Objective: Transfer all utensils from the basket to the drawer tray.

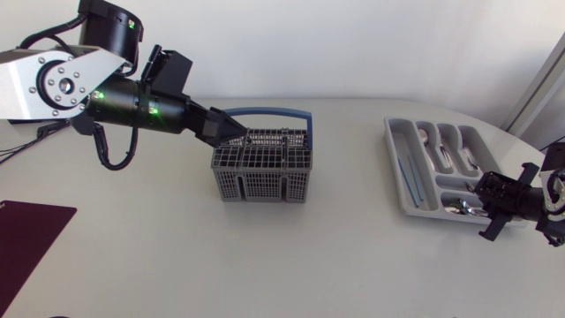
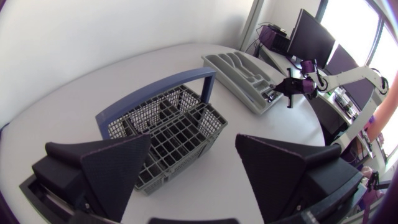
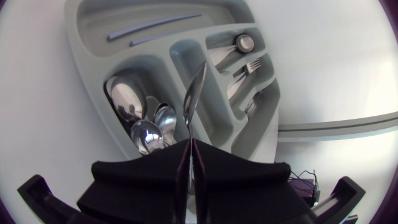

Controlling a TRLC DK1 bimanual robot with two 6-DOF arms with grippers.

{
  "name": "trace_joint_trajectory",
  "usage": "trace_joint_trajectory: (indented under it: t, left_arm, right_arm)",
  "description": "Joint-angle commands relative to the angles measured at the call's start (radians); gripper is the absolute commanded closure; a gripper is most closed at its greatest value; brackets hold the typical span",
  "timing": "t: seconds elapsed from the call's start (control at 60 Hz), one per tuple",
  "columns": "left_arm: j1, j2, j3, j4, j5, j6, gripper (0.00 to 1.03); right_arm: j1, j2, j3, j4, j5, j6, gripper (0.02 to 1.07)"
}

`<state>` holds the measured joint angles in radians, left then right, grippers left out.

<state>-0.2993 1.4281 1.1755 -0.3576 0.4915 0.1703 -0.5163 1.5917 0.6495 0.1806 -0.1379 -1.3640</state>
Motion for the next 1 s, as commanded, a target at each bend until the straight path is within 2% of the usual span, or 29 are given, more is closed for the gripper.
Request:
trace_joint_trajectory:
  t: [0.0, 0.083, 0.117, 0.183, 0.25, 0.35, 0.45, 0.55, 0.75, 0.983]
  left_arm:
    - [0.015, 0.015, -0.030, 0.000, -0.002, 0.026, 0.08]
    - [0.022, 0.014, -0.037, -0.001, -0.002, 0.032, 0.08]
    - [0.023, 0.014, -0.039, -0.003, -0.002, 0.034, 0.08]
    - [0.026, 0.014, -0.043, -0.003, -0.004, 0.037, 0.08]
    - [0.029, 0.014, -0.048, -0.003, -0.014, 0.038, 0.08]
    - [0.038, 0.014, -0.056, -0.003, -0.028, 0.044, 0.08]
    - [0.058, 0.012, -0.060, -0.003, -0.028, 0.044, 0.08]
    - [0.081, 0.003, -0.070, -0.004, -0.028, 0.052, 0.08]
    - [0.141, 0.005, -0.088, -0.003, -0.031, 0.055, 0.07]
    - [0.143, 0.008, -0.145, 0.029, -0.076, 0.081, 0.07]
  right_arm:
    - [-0.017, 0.044, 0.001, 0.033, 0.024, -0.046, 1.01]
    - [-0.027, 0.060, -0.004, 0.046, 0.034, -0.057, 1.01]
    - [-0.030, 0.065, -0.010, 0.057, 0.038, -0.066, 0.97]
    - [-0.030, 0.071, -0.025, 0.091, 0.041, -0.078, 0.84]
    - [-0.030, 0.070, -0.039, 0.100, 0.046, -0.081, 0.62]
    - [-0.028, 0.051, -0.053, 0.109, 0.055, -0.083, 0.36]
    - [-0.027, 0.027, -0.062, 0.105, 0.066, -0.083, 0.21]
    - [-0.028, -0.024, -0.062, 0.072, 0.067, -0.081, 0.20]
    - [0.007, -0.199, -0.048, -0.104, 0.038, 0.002, 0.20]
    - [0.234, -0.335, -0.028, -0.247, 0.035, 0.247, 0.20]
